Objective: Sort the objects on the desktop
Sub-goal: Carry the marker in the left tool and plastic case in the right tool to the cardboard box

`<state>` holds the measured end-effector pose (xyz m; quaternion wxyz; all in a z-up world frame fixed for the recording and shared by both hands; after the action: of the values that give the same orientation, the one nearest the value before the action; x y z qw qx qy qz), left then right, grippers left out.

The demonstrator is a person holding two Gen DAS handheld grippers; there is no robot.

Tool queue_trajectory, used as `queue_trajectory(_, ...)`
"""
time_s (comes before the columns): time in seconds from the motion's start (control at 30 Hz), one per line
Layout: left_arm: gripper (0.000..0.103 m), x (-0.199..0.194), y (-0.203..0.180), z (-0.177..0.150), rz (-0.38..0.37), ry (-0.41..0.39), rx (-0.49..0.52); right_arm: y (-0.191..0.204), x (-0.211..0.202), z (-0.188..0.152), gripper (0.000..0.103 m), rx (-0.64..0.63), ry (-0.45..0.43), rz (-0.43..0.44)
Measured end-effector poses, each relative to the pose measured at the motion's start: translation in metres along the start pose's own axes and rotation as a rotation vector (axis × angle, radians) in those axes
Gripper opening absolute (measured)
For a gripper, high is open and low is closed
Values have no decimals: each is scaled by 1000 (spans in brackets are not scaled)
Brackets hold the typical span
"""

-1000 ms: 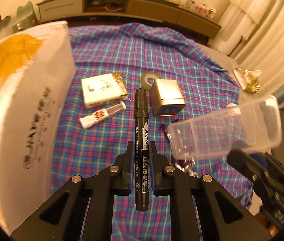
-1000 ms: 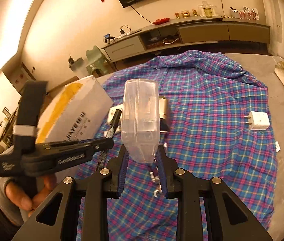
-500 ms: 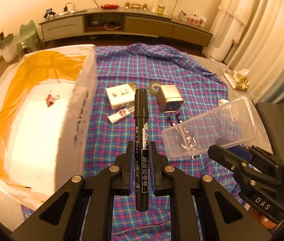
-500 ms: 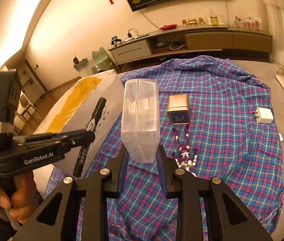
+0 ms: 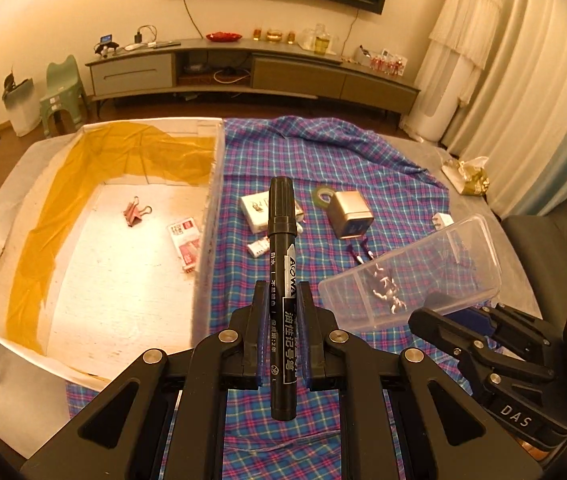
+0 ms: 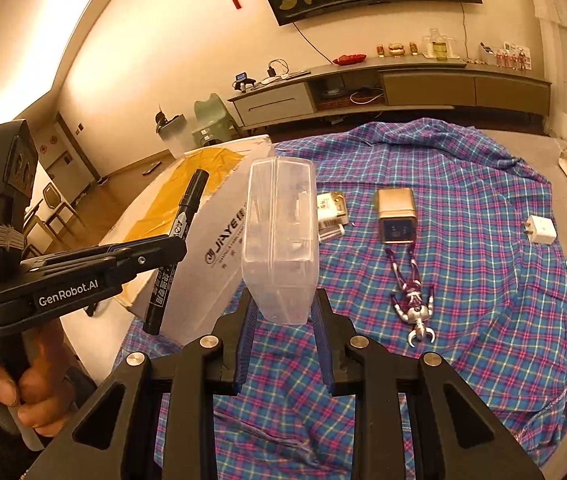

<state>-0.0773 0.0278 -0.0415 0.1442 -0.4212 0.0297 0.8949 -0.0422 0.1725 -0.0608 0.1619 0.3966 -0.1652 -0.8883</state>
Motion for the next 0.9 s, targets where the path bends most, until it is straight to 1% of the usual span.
queue_trajectory(0.27,13,-13,26,3,-11,-35,-25,36,-6,15,29,-52,-17,1)
queue_trajectory(0.57,13,-19,68,8,5,-59,-66,85,-5,33,29,-130,-25,7)
queue_trajectory(0.77,13,-21,98,15,11,-72,-102,116,9,42,29,-175,-6,17)
queue_trajectory(0.9,13,-22,116,20,25,-78,-107,137,17,48,29,-215,1,21)
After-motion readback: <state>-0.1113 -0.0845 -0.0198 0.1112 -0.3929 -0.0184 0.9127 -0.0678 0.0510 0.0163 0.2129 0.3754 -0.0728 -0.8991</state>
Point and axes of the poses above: each gripper's, at about its wrist camera, not at the fingertips, and x roughly the way its jaws point, y to its left, z to its top, the point moved 4 cm from there along x, roughly the way its jaws point, and after that the axes turned 9 degrees about x, right-handed, at the moved point
